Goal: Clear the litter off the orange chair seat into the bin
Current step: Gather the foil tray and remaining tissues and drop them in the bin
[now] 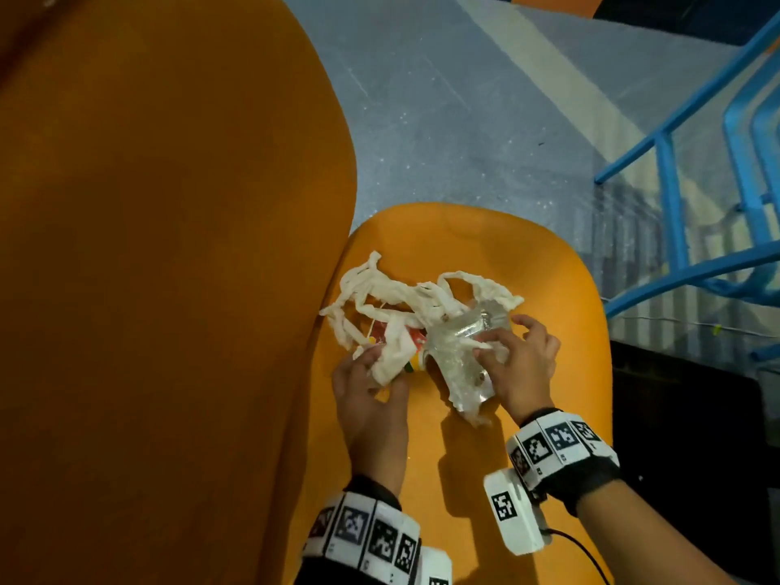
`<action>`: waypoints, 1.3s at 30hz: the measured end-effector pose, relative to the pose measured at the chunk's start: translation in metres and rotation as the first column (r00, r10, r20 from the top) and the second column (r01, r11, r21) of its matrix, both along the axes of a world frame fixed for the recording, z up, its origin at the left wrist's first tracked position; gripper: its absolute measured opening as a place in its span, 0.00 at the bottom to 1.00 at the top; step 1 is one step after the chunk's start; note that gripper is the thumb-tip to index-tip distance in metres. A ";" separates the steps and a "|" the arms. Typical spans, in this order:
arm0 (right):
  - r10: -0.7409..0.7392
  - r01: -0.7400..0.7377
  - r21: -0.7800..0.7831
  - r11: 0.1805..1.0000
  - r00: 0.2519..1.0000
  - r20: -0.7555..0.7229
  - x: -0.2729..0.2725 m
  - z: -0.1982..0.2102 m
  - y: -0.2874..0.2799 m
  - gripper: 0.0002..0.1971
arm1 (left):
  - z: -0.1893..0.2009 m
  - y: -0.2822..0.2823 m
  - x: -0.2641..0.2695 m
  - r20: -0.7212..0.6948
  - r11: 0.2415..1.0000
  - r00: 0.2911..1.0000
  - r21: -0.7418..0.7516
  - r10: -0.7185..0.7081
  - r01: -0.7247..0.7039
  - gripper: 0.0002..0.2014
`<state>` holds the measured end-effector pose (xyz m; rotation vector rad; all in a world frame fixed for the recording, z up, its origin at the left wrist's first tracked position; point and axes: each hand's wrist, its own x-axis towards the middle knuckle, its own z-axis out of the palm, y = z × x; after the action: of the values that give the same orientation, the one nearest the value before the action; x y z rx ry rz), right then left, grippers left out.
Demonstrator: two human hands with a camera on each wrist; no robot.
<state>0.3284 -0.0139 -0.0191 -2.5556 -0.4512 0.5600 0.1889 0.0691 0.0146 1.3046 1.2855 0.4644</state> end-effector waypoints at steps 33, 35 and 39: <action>-0.204 0.218 0.123 0.968 0.972 -0.113 -0.015 -0.025 -0.074 0.07 | -0.023 0.078 0.045 -0.362 0.767 0.843 0.373 -0.397 0.522 0.24; -0.220 0.235 0.144 0.961 0.969 -0.113 -0.012 -0.027 -0.070 0.07 | -0.019 0.089 0.058 -0.447 0.801 0.805 0.267 -0.389 0.536 0.34; -0.229 0.250 0.177 0.952 0.964 -0.133 -0.013 -0.029 -0.067 0.07 | -0.028 0.088 0.089 -0.555 0.746 0.609 -0.031 -0.566 0.665 0.50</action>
<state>0.3149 -0.0810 -0.0481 -2.3361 -0.1430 0.5371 0.2779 0.1567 -0.0131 2.0266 1.1265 -0.3298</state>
